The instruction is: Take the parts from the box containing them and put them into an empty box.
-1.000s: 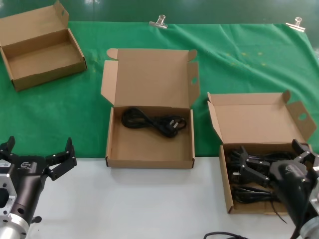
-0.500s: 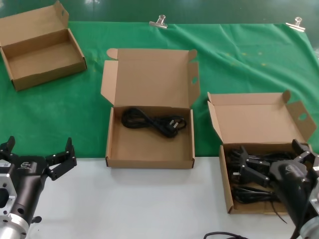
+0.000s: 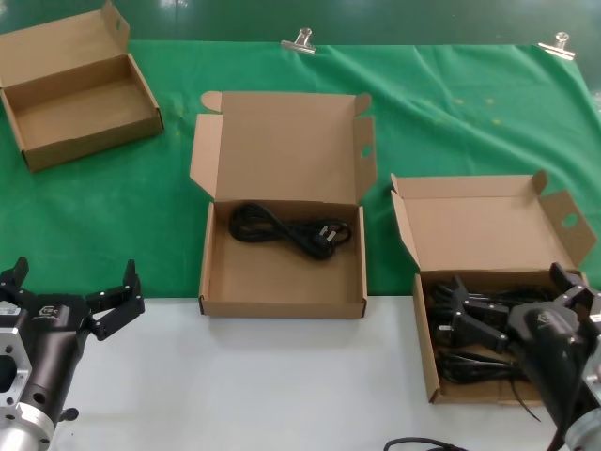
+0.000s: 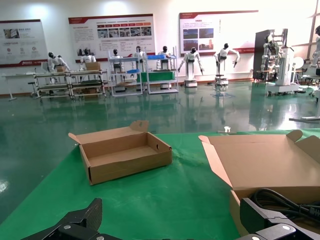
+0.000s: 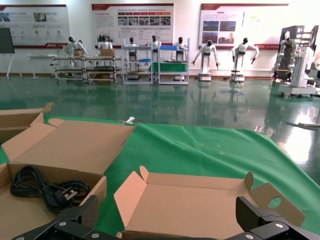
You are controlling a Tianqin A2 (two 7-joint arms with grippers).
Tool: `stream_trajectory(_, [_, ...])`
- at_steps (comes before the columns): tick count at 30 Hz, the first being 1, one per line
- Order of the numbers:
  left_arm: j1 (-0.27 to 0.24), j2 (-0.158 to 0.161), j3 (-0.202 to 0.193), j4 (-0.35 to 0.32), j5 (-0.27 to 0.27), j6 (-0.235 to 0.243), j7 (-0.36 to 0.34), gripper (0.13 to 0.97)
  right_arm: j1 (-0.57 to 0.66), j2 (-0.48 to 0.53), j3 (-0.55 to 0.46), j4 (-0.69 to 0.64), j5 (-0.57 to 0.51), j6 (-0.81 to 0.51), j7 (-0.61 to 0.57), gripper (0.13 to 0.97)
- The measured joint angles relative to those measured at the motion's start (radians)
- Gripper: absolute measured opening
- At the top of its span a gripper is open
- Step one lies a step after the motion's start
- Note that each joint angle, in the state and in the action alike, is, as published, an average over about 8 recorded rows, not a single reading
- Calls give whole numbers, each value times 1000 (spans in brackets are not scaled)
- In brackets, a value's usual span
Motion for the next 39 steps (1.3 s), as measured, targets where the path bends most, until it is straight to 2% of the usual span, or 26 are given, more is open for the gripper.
stream_trajectory(39, [0, 0, 0, 0, 0, 0, 0, 966, 0, 0, 0, 0, 0, 0, 0, 966])
